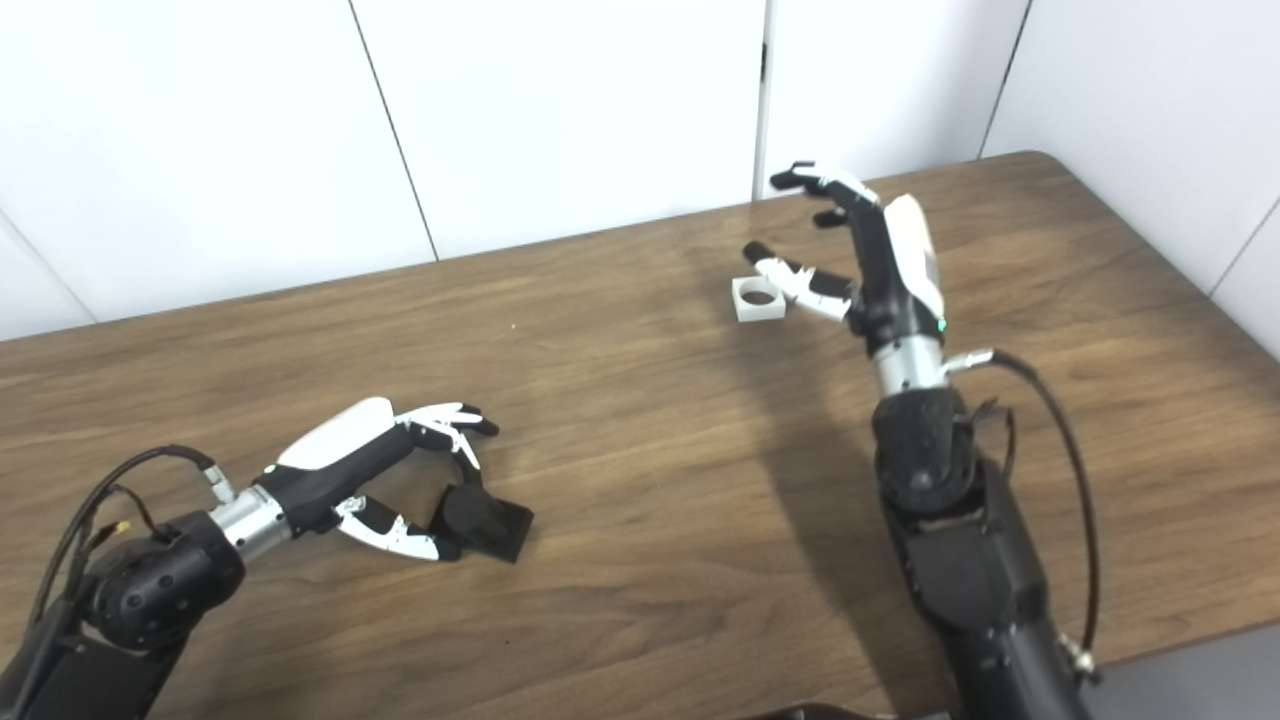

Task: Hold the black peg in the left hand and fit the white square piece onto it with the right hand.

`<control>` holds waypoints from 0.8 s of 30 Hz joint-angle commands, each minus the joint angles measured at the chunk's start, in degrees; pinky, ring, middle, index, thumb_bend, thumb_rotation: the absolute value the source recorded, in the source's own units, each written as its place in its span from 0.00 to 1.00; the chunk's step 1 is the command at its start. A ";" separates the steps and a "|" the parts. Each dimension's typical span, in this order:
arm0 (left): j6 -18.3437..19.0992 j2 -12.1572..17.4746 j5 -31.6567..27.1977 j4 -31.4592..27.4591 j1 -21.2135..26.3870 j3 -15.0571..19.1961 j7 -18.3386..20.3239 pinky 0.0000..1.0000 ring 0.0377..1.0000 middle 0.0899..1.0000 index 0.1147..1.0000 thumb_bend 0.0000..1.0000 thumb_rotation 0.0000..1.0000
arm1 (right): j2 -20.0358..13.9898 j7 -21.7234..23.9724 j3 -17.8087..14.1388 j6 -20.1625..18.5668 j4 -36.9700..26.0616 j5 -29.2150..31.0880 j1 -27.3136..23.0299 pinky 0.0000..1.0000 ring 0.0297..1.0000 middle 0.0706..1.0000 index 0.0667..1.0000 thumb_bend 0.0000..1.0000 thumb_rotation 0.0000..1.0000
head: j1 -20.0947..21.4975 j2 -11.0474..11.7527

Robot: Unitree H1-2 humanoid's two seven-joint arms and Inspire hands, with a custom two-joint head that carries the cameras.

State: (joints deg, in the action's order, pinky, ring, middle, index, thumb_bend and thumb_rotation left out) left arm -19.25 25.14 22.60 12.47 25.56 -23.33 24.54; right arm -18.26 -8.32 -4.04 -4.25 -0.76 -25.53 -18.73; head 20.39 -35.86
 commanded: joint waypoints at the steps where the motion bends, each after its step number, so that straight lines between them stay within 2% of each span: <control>1: 0.38 1.81 1.33 0.72 -0.76 -0.55 1.80 0.85 0.93 0.86 0.43 0.52 0.08 | -3.48 2.11 0.89 -1.48 0.69 -2.10 -4.99 0.71 0.83 0.84 0.70 0.52 0.26 | -0.08 0.06; 7: 0.11 1.82 1.39 1.01 -1.01 -0.48 1.61 0.86 0.93 0.86 0.43 0.52 0.08 | -8.86 7.24 4.83 -4.79 6.18 -6.22 -10.14 0.69 0.87 0.88 0.73 0.56 0.29 | -0.23 0.42; 12: 0.27 1.76 0.83 0.85 -1.27 -0.29 1.80 0.86 0.93 0.86 0.43 0.52 0.08 | -13.25 12.64 10.23 -4.54 12.57 -9.22 -14.87 0.71 0.85 0.87 0.73 0.58 0.33 | -0.86 0.54; 21: 0.16 1.76 1.36 0.88 -1.34 -0.50 1.78 0.87 0.93 0.86 0.43 0.52 0.08 | -15.92 17.90 15.53 -4.10 19.95 -11.22 -20.49 0.73 0.85 0.86 0.74 0.62 0.38 | -1.18 0.55; 24: 0.47 1.91 1.25 0.58 -1.44 -0.44 1.98 0.87 0.93 0.86 0.43 0.52 0.08 | -16.94 20.44 17.20 -3.49 21.46 -11.86 -21.83 0.73 0.86 0.87 0.77 0.62 0.49 | -1.31 0.42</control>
State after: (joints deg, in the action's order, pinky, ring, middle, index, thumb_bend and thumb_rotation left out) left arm -19.50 25.17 22.28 12.41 25.15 -23.04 24.51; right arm -32.89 11.59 13.10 -9.24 20.97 -36.75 -36.43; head 19.07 -35.33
